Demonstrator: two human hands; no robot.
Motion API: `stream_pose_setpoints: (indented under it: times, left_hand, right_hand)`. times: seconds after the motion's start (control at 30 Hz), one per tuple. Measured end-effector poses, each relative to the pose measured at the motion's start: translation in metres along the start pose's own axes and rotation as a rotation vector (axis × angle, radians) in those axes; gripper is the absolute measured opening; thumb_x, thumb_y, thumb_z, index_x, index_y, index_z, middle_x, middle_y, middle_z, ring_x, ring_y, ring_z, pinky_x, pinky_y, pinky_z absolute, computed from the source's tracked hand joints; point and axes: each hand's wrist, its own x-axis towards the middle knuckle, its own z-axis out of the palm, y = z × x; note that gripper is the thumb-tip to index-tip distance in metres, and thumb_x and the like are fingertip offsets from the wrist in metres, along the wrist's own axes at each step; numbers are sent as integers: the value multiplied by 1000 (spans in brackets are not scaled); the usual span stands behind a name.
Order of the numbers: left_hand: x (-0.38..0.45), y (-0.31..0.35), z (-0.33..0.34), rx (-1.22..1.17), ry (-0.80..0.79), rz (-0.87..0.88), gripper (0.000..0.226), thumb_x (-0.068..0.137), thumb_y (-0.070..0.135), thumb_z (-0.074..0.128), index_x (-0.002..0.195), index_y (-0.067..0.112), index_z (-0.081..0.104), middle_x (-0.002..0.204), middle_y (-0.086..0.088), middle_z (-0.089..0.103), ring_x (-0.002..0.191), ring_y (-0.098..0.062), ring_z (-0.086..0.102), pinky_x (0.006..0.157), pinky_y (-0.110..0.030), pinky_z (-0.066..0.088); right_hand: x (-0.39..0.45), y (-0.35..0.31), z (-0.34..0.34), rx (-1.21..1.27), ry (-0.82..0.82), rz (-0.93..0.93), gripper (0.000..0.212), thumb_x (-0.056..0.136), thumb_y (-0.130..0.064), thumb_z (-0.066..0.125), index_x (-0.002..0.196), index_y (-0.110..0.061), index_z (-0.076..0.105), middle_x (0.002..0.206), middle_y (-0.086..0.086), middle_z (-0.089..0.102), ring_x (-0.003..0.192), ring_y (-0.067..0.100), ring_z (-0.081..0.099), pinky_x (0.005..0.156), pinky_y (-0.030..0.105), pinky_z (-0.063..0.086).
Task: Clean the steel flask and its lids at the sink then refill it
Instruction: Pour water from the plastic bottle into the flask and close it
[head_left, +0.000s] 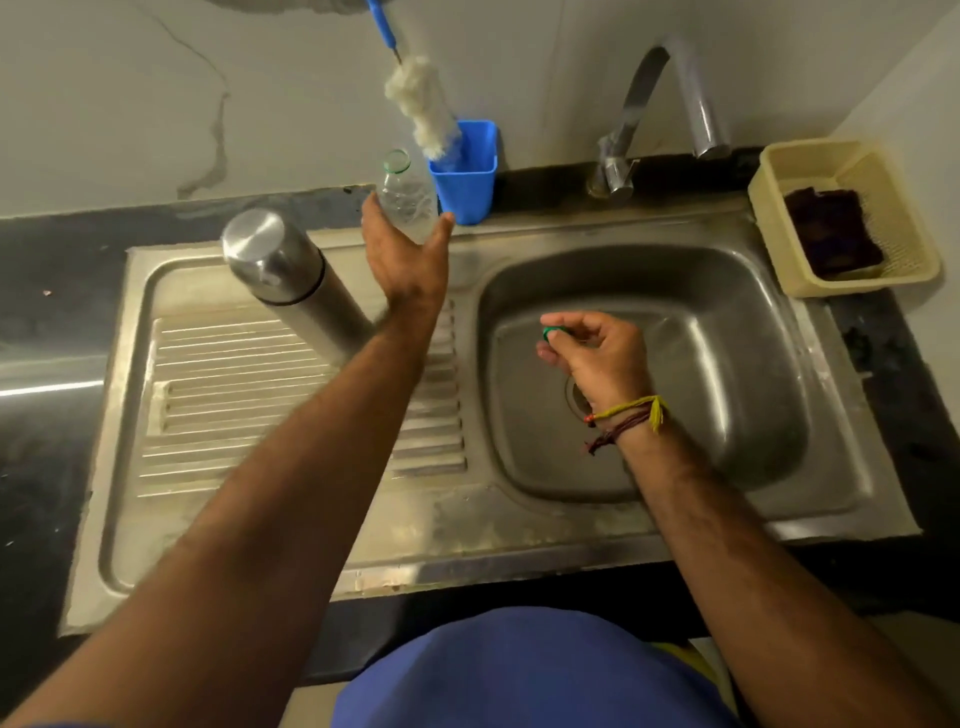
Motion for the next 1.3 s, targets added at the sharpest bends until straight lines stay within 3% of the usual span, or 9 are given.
stream_pose_setpoints:
  times: [0.07, 0.2, 0.33, 0.43, 0.6, 0.8, 0.9, 1.17, 1.3]
  left_hand:
    - [-4, -2, 1, 28, -16, 64, 73, 79, 40, 83, 138, 13, 51, 130, -1, 63, 120, -16, 59, 105, -36, 49]
    - [-41, -4, -3, 6, -107, 238, 70, 80, 34, 84, 137, 6, 53, 129, -6, 65, 117, -15, 62, 100, -26, 51]
    - [-86, -8, -23, -22, -303, 260, 75, 81, 35, 83, 143, 14, 48, 135, -3, 59, 124, -15, 58, 102, -40, 53]
    - [-122, -8, -46, -136, -458, 230, 75, 78, 21, 81, 144, 18, 46, 134, -4, 60, 121, -20, 61, 100, -49, 54]
    - [-170, 3, -69, -344, -587, 31, 67, 76, 5, 76, 137, 19, 51, 124, -10, 67, 112, -28, 68, 97, -56, 55]
    - [-198, 17, -86, -391, -667, 45, 56, 80, -1, 76, 129, 13, 54, 115, -9, 71, 103, -29, 71, 91, -47, 59]
    - [-207, 23, -91, -397, -628, 49, 56, 80, 6, 84, 128, 12, 56, 114, -7, 72, 103, -22, 72, 88, -33, 58]
    - [-208, 27, -101, -452, -755, -80, 55, 69, 26, 89, 118, 14, 67, 104, -6, 75, 98, -20, 71, 86, -34, 57]
    - [-214, 22, -98, -357, -715, 7, 48, 74, 13, 91, 115, 8, 66, 106, -14, 75, 96, -26, 72, 88, -44, 59]
  right_hand:
    - [4, -2, -2, 111, -12, 20, 20, 89, 9, 65, 96, -8, 75, 85, 6, 74, 77, 21, 73, 81, 35, 62]
    - [0, -14, 3, 303, -10, 29, 20, 92, 4, 64, 111, 5, 69, 91, 12, 72, 82, 18, 71, 83, 31, 61]
    - [-13, -36, 2, 414, 25, -81, 22, 94, 2, 62, 114, 5, 67, 99, 17, 72, 88, 23, 73, 82, 32, 61]
    - [-26, -57, -4, 504, 50, -192, 21, 92, 6, 62, 112, 2, 68, 98, 16, 73, 88, 26, 72, 82, 34, 61]
    - [-57, -72, -4, 319, 18, -450, 21, 88, -2, 68, 109, -7, 72, 98, 12, 76, 90, 22, 73, 83, 32, 58]
    - [-87, -58, -5, -83, -33, -718, 18, 92, -7, 68, 107, 0, 74, 111, 7, 73, 105, 14, 70, 91, 38, 59]
    - [-94, -58, -10, -94, -87, -706, 19, 93, -9, 68, 109, -1, 74, 108, 6, 74, 101, 14, 71, 87, 40, 60]
    - [-103, -70, -38, 112, -372, -524, 20, 92, 3, 65, 110, 6, 71, 110, 16, 74, 106, 28, 71, 90, 36, 58]
    - [-104, -72, -46, -90, -241, -499, 15, 83, -4, 78, 98, -2, 78, 93, 6, 78, 86, 14, 75, 81, 31, 61]
